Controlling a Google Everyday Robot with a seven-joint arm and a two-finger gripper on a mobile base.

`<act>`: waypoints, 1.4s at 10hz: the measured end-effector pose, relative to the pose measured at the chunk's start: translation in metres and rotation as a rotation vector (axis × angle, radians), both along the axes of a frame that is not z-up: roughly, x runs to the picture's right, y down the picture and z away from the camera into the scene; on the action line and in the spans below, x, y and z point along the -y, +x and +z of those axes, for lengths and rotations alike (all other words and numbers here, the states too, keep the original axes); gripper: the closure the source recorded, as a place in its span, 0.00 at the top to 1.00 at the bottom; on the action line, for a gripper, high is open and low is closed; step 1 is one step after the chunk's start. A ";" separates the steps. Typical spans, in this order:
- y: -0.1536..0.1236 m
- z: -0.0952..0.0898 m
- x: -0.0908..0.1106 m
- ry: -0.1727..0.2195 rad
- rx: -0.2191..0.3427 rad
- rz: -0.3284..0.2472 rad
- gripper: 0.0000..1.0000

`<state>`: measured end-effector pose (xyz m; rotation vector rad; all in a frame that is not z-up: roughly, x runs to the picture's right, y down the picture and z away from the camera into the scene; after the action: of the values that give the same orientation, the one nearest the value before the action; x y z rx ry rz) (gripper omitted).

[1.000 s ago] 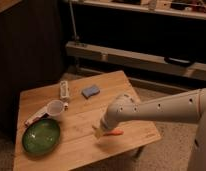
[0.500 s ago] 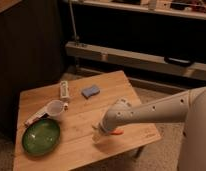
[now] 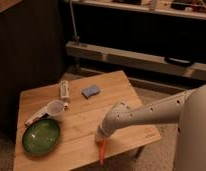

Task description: Place the pepper in the ceramic bowl

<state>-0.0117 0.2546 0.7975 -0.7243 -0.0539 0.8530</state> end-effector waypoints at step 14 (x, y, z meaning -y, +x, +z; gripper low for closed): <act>-0.162 -0.077 0.181 -0.030 0.386 0.178 0.00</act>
<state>-0.1739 0.0733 0.7201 -0.9146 -0.4570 0.8744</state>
